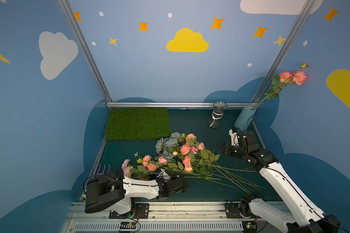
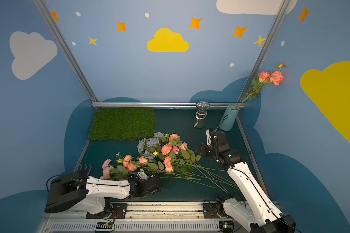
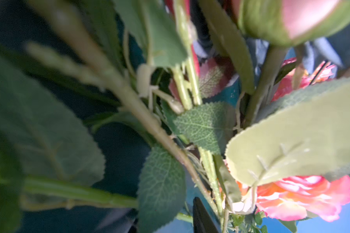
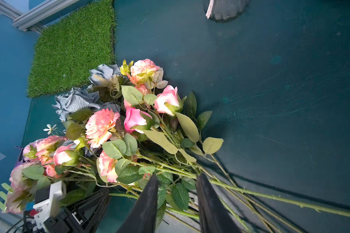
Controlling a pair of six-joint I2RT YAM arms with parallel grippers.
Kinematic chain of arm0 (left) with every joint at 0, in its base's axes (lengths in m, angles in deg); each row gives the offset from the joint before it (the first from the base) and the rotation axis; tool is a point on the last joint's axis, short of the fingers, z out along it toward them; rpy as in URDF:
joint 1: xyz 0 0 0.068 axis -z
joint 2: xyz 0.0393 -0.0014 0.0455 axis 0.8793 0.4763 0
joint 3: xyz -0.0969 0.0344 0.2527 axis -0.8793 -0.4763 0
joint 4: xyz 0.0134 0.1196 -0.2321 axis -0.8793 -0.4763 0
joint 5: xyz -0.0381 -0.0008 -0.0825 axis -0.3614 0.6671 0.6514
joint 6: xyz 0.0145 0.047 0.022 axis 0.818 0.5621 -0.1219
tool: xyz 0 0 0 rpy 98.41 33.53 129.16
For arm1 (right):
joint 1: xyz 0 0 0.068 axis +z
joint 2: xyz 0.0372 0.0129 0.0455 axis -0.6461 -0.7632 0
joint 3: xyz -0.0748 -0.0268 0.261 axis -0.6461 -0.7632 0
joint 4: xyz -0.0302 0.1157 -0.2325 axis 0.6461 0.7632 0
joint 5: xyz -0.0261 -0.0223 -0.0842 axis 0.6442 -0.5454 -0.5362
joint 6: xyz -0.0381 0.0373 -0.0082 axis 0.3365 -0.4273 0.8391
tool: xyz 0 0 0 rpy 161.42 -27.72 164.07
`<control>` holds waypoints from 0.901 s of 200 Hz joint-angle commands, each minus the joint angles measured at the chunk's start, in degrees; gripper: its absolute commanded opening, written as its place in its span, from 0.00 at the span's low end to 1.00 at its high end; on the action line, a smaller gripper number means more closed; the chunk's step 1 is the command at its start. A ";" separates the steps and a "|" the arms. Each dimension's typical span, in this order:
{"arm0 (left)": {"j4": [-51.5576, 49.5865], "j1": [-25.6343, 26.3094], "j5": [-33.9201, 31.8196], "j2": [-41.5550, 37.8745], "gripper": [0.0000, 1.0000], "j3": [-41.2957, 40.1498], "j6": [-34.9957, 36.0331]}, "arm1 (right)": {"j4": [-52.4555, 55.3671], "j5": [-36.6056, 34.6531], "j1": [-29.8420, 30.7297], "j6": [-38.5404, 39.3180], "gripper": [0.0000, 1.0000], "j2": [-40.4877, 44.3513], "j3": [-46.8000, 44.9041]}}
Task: Place the pink flowers into the vase
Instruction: Pick up the flower at the center of the board.
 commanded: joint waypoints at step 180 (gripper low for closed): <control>-19.85 4.84 -8.67 -4.37 0.08 2.29 -24.90 | -0.73 1.72 -0.29 -0.97 0.34 1.16 -0.83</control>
